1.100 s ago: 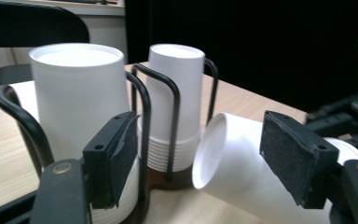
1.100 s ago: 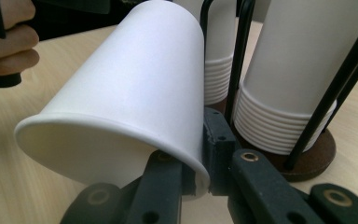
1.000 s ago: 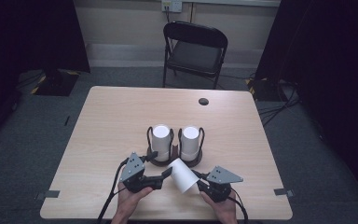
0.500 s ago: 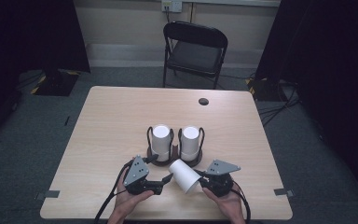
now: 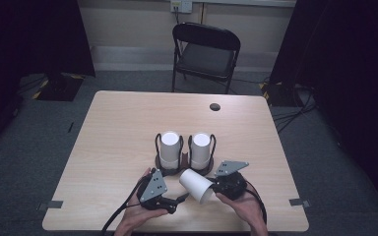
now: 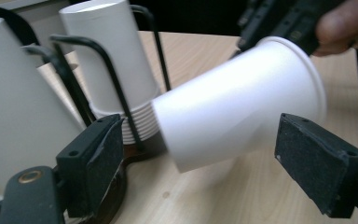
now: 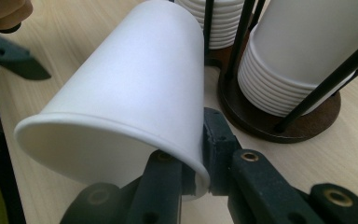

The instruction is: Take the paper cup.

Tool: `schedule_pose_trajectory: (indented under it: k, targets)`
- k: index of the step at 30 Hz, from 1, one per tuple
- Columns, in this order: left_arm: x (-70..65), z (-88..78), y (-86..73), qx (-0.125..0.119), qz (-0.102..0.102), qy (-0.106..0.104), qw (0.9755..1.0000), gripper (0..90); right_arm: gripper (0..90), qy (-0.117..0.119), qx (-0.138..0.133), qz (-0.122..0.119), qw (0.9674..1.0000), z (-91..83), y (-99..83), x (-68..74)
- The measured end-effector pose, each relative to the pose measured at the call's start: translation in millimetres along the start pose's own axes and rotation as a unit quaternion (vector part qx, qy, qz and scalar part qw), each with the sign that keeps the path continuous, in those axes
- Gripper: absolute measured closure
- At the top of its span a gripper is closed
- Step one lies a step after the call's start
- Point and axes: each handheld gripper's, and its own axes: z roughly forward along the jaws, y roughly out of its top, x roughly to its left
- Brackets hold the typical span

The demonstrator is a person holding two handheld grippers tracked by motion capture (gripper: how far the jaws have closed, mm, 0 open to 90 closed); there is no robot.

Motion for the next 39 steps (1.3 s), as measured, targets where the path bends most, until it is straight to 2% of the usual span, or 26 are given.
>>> schedule_pose_trajectory:
  k: [4,8,9,14,17,19,23,27,32,39]
  targets:
    - [-3.3,3.0,3.8,0.007,0.031,-0.005,0.9995,15.6,85.2,0.007,0.014,-0.006,0.9999,-0.6,2.9,-1.2]
    - [-5.4,6.6,4.5,0.010,0.047,-0.013,0.9987,15.6,85.3,0.012,0.021,-0.007,0.9997,-1.9,5.0,-1.2]
    - [-5.8,7.1,4.7,0.013,0.057,-0.018,0.9981,15.6,85.3,0.013,0.022,-0.008,0.9996,-1.8,5.6,-1.2]
    - [-7.4,10.6,2.4,0.022,0.069,-0.015,0.9973,15.6,85.2,0.020,0.034,-0.014,0.9991,-0.1,7.4,-1.0]
    - [-9.3,13.3,0.1,0.028,0.083,-0.023,0.9959,15.7,85.3,0.023,0.041,-0.011,0.9988,0.9,7.0,-1.1]
    - [-10.6,15.9,-1.0,0.028,0.086,-0.028,0.9955,15.7,85.3,0.026,0.045,-0.012,0.9985,1.9,6.8,-1.5]
    - [-11.7,19.9,-2.1,0.042,0.103,-0.023,0.9935,15.4,85.3,0.029,0.051,-0.013,0.9982,2.7,6.7,-1.6]
    - [-12.3,21.2,-1.6,0.034,0.126,-0.029,0.9910,15.3,85.3,0.034,0.056,-0.012,0.9977,2.2,7.6,-2.3]
    - [-12.7,25.7,-2.2,0.026,0.132,-0.052,0.9896,14.7,85.5,0.036,0.066,-0.017,0.9970,1.7,8.9,-2.5]
    - [-16.4,31.0,-4.0,0.031,0.135,-0.057,0.9887,13.7,86.0,0.037,0.067,-0.012,0.9970,3.8,8.4,-3.6]
